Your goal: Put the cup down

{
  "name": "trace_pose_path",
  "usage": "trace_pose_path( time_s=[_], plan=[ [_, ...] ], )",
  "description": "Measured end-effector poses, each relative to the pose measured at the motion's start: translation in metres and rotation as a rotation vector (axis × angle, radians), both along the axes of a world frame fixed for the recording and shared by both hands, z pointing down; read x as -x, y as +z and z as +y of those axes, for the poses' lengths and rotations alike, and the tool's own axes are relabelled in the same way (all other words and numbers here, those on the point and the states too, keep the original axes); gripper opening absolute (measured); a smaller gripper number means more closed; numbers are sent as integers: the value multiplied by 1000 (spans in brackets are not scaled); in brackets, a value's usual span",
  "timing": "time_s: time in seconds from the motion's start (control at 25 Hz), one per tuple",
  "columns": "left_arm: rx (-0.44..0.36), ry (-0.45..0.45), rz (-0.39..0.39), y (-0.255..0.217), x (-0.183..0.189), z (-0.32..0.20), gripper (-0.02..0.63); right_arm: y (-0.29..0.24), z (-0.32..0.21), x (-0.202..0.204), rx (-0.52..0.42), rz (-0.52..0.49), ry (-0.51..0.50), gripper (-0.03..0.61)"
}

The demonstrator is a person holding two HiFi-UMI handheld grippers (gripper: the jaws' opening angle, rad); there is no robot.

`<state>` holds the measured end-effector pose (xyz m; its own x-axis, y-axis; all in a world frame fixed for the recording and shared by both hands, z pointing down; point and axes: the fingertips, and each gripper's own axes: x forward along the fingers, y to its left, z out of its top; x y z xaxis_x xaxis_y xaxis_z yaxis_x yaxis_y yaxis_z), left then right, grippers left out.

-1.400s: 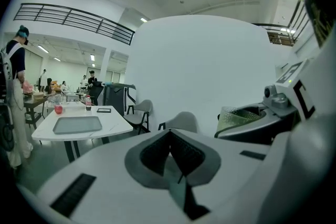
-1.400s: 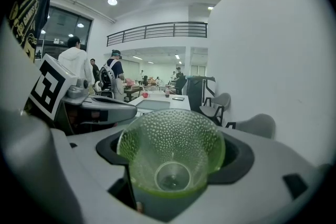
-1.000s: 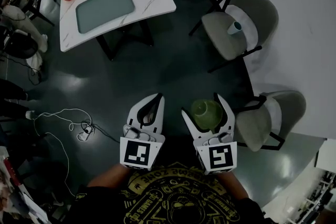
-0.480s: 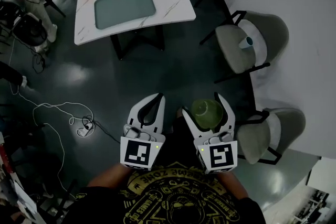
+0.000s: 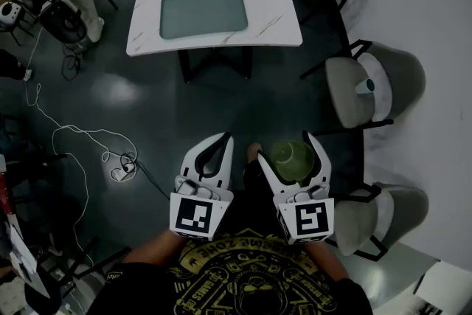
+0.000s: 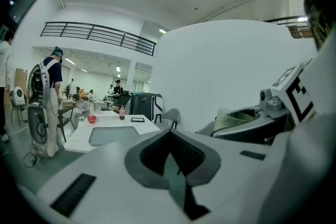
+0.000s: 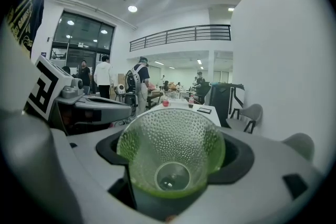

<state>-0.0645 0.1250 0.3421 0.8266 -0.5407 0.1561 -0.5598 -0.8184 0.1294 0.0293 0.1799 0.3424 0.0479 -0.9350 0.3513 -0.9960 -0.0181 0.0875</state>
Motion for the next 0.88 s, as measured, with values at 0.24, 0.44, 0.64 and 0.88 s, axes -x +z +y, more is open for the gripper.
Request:
trace_pose_path(
  time_s=[0.24,0.44,0.64,0.88],
  plan=[
    [10,-53,-13,4,-19,-22,9,8,-26,-22,11,-18,-53,402],
    [16,-99,-23,4,-42,-39,9,9,-49,-50,0,-37,-94,402],
    [17,-145,-28,2,-63,-52,9,8,-66,-72,-3,-43,-140,402],
    [22,-204,-36,2,-82,-62,9,11,-81,-86,-29,-88,-237,402]
  ],
)
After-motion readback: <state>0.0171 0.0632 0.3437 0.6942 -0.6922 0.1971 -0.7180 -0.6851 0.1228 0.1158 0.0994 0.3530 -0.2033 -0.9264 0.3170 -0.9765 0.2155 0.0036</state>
